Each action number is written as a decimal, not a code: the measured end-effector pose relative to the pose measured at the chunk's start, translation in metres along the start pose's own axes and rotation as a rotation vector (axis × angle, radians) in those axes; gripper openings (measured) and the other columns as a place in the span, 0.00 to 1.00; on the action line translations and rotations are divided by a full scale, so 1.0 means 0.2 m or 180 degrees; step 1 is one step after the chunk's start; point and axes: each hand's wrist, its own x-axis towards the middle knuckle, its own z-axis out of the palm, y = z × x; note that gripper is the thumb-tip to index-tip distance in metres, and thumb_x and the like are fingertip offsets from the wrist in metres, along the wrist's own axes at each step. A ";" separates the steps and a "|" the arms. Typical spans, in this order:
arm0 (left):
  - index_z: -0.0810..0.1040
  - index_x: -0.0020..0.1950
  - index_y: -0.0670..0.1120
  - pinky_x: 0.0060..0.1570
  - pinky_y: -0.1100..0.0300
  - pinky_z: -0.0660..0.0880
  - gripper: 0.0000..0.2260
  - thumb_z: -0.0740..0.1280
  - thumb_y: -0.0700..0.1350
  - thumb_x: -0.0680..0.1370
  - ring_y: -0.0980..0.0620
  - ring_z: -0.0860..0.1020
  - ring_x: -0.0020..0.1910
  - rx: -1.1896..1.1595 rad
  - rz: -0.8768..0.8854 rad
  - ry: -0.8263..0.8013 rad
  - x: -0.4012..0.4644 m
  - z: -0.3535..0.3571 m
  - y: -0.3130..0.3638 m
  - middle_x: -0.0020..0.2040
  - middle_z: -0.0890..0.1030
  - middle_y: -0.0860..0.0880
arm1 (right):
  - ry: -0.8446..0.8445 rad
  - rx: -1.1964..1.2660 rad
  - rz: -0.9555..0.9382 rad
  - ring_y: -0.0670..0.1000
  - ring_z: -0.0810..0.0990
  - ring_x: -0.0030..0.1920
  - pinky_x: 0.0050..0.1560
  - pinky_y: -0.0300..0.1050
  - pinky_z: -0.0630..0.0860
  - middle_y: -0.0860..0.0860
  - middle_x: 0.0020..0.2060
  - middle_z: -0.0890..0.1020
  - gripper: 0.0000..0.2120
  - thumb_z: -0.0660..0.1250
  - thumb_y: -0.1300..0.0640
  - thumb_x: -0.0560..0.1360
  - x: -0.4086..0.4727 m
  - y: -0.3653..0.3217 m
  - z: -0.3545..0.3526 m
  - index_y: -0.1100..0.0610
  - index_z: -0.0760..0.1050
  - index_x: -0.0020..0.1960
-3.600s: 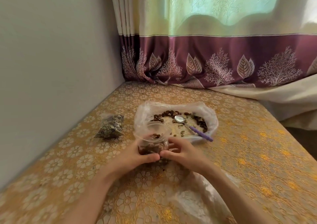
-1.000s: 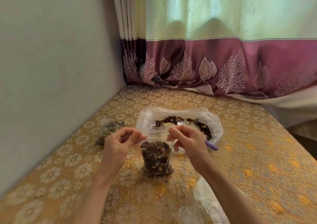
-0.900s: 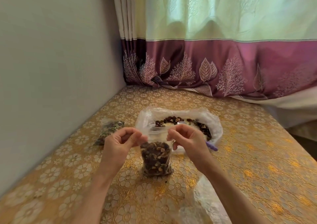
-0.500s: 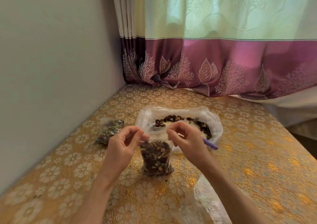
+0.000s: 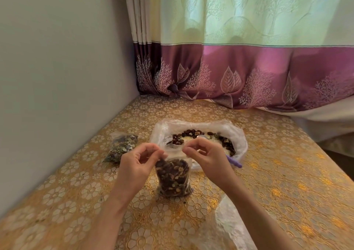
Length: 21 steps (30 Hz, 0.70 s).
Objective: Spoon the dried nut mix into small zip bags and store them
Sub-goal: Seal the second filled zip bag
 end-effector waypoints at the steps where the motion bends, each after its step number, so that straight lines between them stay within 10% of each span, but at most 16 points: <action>1: 0.80 0.44 0.44 0.41 0.70 0.77 0.07 0.69 0.46 0.69 0.56 0.83 0.40 -0.0006 0.0024 -0.0029 0.00 0.00 0.00 0.40 0.85 0.50 | 0.0008 0.0043 0.0019 0.45 0.79 0.40 0.46 0.42 0.77 0.44 0.36 0.80 0.08 0.69 0.62 0.73 0.00 0.00 0.00 0.50 0.78 0.41; 21: 0.81 0.43 0.50 0.40 0.69 0.77 0.06 0.70 0.49 0.68 0.57 0.82 0.41 0.0253 0.0140 0.0014 -0.01 0.01 0.01 0.41 0.84 0.54 | -0.0125 -0.0050 -0.0076 0.38 0.74 0.35 0.37 0.34 0.72 0.48 0.38 0.79 0.07 0.69 0.63 0.74 0.01 -0.01 0.04 0.52 0.78 0.42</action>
